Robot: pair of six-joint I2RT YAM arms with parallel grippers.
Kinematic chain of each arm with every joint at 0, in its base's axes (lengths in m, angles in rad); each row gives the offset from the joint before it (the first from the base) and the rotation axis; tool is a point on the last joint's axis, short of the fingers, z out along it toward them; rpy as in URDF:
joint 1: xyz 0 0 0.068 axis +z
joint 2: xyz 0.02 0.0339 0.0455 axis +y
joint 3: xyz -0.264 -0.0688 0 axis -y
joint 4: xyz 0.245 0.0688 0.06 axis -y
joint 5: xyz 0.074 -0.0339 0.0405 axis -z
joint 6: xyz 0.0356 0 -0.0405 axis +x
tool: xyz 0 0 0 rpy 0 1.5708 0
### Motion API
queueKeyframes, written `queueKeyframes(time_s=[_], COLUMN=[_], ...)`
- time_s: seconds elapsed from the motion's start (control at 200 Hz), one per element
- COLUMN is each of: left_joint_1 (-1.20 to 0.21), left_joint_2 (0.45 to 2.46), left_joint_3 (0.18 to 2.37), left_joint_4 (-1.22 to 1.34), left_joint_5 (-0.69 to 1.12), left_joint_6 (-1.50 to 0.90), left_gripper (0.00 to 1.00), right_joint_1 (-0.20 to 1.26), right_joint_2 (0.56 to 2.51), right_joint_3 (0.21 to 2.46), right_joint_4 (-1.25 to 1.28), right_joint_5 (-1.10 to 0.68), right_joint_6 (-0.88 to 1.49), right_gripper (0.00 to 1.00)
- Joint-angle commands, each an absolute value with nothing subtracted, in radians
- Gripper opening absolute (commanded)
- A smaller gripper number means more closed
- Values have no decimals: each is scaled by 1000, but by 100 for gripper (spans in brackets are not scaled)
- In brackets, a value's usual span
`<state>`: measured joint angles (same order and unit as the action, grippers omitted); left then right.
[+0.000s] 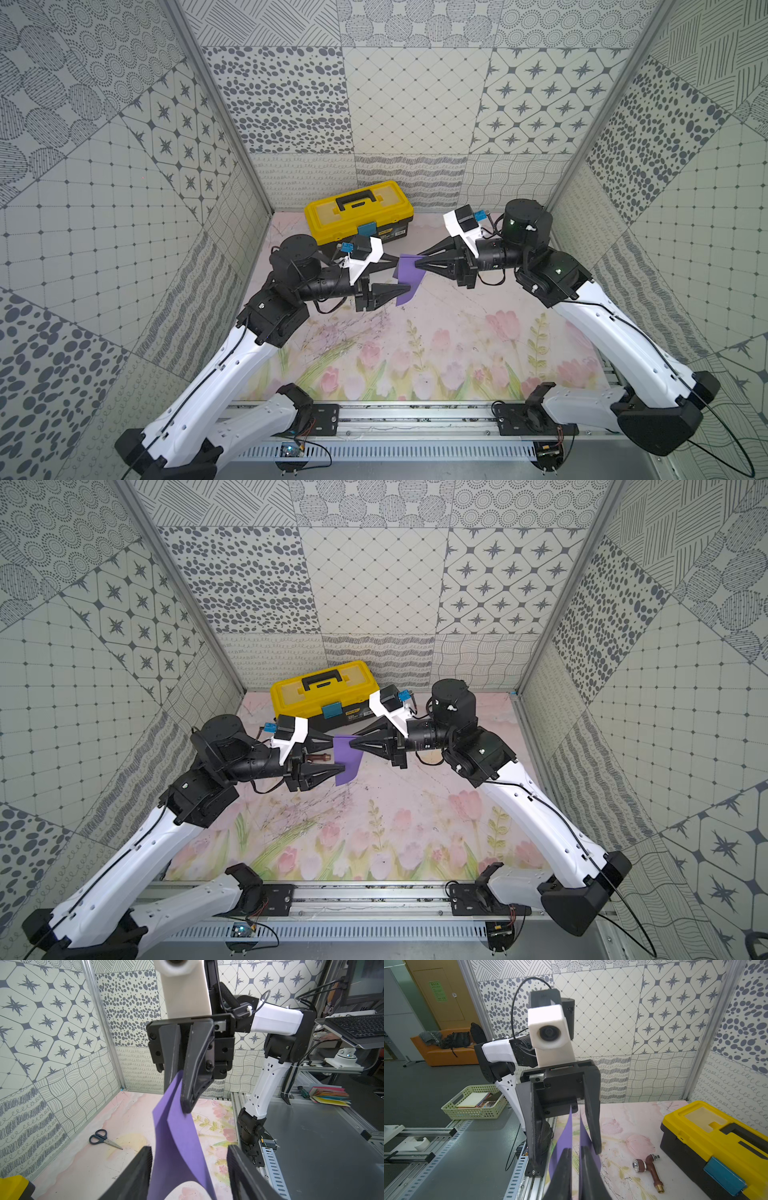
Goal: Fold the square paper along the opposite sides
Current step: Smooth out the paper.
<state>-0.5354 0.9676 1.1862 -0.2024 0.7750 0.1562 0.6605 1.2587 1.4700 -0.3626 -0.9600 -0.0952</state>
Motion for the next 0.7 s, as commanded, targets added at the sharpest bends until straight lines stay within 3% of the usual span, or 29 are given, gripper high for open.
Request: queueKeyframes(time_s=[0.0, 0.695], left_joint_1=[-539, -538], left_joint_2=[932, 1021], left_joint_3=[1184, 1208], left_joint_4=[-242, -231], left_joint_5=[724, 795], left_joint_6=[235, 262], left_gripper=[64, 65], right_joint_1=[661, 673], right_joint_2=[1258, 1285], right_joint_3=[1470, 1509], right_joint_4=[-346, -358], right_joint_5=[-964, -1022], right_joint_6=[-103, -86], right_gripper=[14, 15])
